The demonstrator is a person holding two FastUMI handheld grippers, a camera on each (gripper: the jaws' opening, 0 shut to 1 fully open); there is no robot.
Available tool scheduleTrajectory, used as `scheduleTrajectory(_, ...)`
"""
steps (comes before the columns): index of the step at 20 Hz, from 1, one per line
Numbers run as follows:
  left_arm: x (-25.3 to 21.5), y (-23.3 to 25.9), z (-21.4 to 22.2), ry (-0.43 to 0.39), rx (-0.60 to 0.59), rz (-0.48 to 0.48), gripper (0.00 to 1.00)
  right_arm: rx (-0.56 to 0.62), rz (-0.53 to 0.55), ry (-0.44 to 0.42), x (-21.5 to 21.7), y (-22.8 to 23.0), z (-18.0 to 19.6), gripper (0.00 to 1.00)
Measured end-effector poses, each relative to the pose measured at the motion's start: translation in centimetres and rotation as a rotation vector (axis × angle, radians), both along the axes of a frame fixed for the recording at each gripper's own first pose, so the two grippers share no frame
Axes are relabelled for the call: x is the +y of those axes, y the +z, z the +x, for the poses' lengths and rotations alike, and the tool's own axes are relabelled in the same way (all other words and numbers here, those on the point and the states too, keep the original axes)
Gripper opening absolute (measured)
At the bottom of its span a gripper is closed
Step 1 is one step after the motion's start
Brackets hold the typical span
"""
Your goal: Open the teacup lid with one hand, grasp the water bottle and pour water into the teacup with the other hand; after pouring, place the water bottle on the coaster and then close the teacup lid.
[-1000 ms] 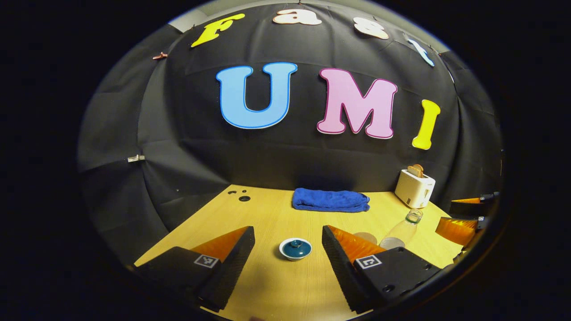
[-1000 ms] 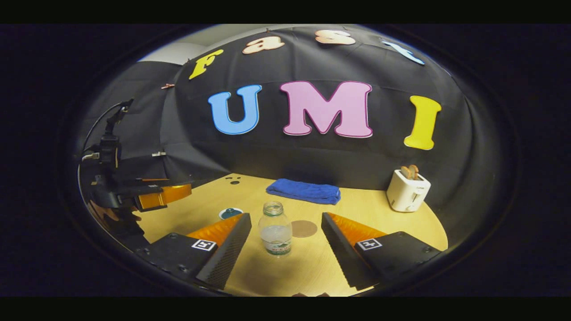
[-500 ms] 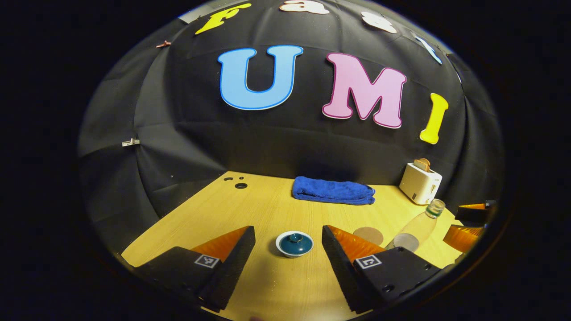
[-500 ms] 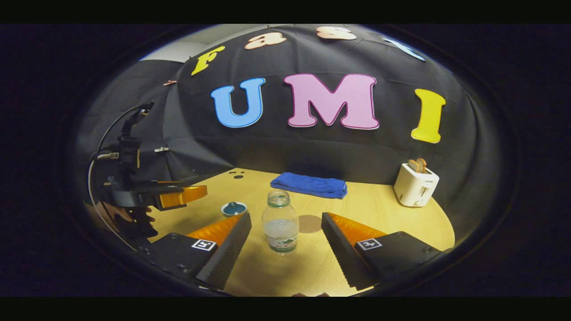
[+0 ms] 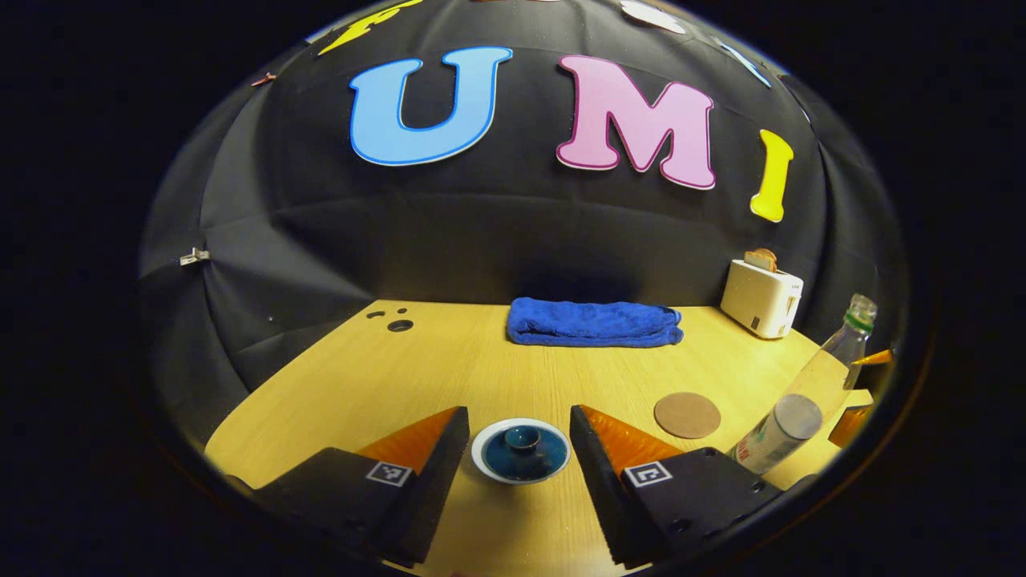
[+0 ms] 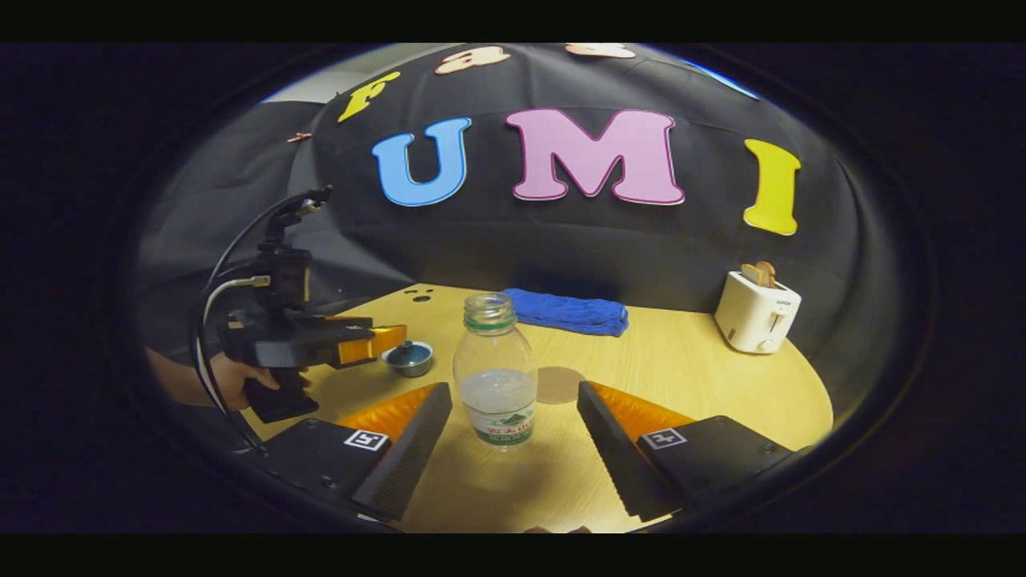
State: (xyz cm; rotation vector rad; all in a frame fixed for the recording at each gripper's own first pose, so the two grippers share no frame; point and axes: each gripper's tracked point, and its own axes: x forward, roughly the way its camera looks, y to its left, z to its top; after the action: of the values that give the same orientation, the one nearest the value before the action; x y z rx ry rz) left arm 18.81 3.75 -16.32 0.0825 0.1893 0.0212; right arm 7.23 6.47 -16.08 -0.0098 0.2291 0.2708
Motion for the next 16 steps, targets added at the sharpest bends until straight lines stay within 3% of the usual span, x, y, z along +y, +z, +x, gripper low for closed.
scheduleTrajectory(7, -0.2, -3.2, 1.8, -0.037, 0.041, 0.019, 0.7, 0.016, 0.01, -0.002, 0.9, -2.2, 0.6, 0.98)
scheduleTrajectory(9, -0.2, -3.6, 2.0, -0.043, 0.047, 0.022, 0.71, 0.02, 0.013, -0.011, 0.9, -2.5, 1.1, 0.98)
scheduleTrajectory(16, -0.5, -3.7, 2.5, -0.075, 0.047, 0.045, 0.57, -0.008, 0.019, -0.026, 0.9, -2.4, 2.5, 0.98)
